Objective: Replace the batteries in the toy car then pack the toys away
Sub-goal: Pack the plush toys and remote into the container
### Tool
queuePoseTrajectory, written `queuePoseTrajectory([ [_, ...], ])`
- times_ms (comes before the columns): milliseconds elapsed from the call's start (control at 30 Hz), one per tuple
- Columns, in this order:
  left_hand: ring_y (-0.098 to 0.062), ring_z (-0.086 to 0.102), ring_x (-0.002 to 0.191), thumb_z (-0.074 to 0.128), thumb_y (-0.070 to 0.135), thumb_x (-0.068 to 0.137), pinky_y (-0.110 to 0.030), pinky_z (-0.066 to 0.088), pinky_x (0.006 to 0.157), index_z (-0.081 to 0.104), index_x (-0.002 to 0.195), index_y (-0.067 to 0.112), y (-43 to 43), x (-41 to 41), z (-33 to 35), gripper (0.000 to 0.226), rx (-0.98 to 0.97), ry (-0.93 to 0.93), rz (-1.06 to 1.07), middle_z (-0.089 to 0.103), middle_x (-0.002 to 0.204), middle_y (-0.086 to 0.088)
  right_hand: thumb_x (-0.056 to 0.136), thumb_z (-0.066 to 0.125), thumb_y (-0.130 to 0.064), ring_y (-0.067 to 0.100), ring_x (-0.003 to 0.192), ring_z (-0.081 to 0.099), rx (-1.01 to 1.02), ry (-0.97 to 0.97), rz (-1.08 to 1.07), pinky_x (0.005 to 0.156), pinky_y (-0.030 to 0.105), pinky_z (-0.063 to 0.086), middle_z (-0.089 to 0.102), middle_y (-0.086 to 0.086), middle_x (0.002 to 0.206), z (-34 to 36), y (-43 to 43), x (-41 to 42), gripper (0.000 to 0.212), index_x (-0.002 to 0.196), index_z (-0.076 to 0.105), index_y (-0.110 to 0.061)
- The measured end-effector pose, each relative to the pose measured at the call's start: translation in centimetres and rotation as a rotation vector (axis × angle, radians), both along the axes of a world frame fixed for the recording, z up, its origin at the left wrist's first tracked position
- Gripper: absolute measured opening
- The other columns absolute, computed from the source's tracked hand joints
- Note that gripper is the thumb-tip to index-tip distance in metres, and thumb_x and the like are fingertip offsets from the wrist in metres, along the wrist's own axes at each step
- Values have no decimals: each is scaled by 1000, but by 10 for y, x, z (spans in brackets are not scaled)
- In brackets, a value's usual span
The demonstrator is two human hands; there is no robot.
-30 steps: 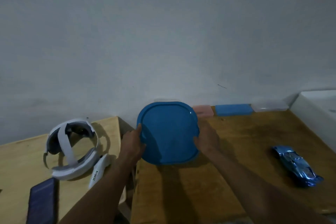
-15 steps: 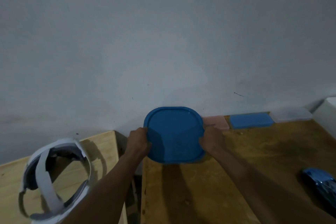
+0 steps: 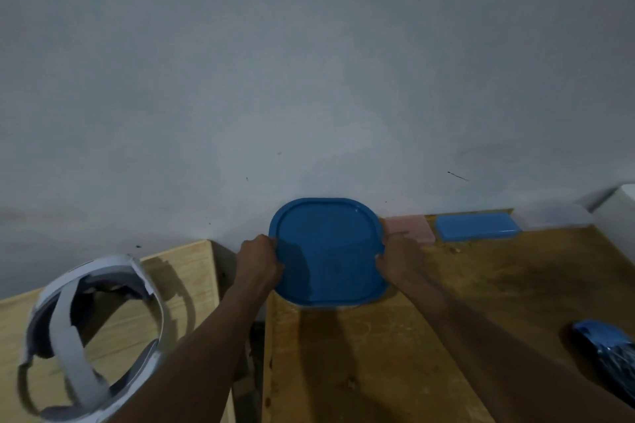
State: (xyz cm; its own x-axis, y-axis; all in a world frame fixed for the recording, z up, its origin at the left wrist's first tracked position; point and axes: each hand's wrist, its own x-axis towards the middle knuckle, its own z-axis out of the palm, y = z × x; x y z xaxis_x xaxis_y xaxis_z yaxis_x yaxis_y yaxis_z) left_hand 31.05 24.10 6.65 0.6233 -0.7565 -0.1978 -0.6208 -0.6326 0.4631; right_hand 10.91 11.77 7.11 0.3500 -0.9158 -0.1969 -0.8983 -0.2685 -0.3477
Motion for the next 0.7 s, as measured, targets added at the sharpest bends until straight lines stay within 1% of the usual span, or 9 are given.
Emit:
queuePoseTrajectory([
  [100,-23,66,86,65,9,86,-27,58,72,64,111,3,-1,-1,-2,26,15,-10,-1,68,100,-11,90,55,-10,24,88,63,12,-4,6,60,26,42,66,11,100,-2,-3,1,17,103,63,-3],
  [167,-23,66,86,65,9,87,-27,58,72,65,110,2,-3,-2,-4,24,19,-19,11,68,100,-11,91,54,-10,23,89,63,13,4,18,61,25,43,66,10,102,-4,-6,2,20,107,63,-4],
  [300,-22,65,86,65,11,88,-27,57,71,64,105,3,-8,-2,-5,19,45,-38,17,67,102,-11,92,52,-7,24,88,64,14,15,29,63,27,47,67,11,99,-3,-8,6,13,101,62,-3],
  [400,-23,65,87,66,10,88,-27,57,72,62,106,3,-10,-1,-5,20,52,-40,20,66,102,-12,93,52,-7,22,85,63,15,24,30,66,27,49,67,10,100,-3,-9,7,13,101,61,-3],
  [567,-25,66,90,66,8,87,-31,60,76,63,109,1,-9,-1,-7,23,46,-51,-4,67,104,-13,92,51,-6,26,88,65,-7,19,36,62,27,45,67,12,99,-4,-7,7,13,100,61,-2],
  [700,-25,66,89,64,8,88,-29,59,74,62,109,1,-6,-3,-6,22,21,-54,-14,67,104,-13,94,49,-7,24,85,65,-19,17,54,60,26,45,68,11,97,-5,-7,4,14,95,62,-4],
])
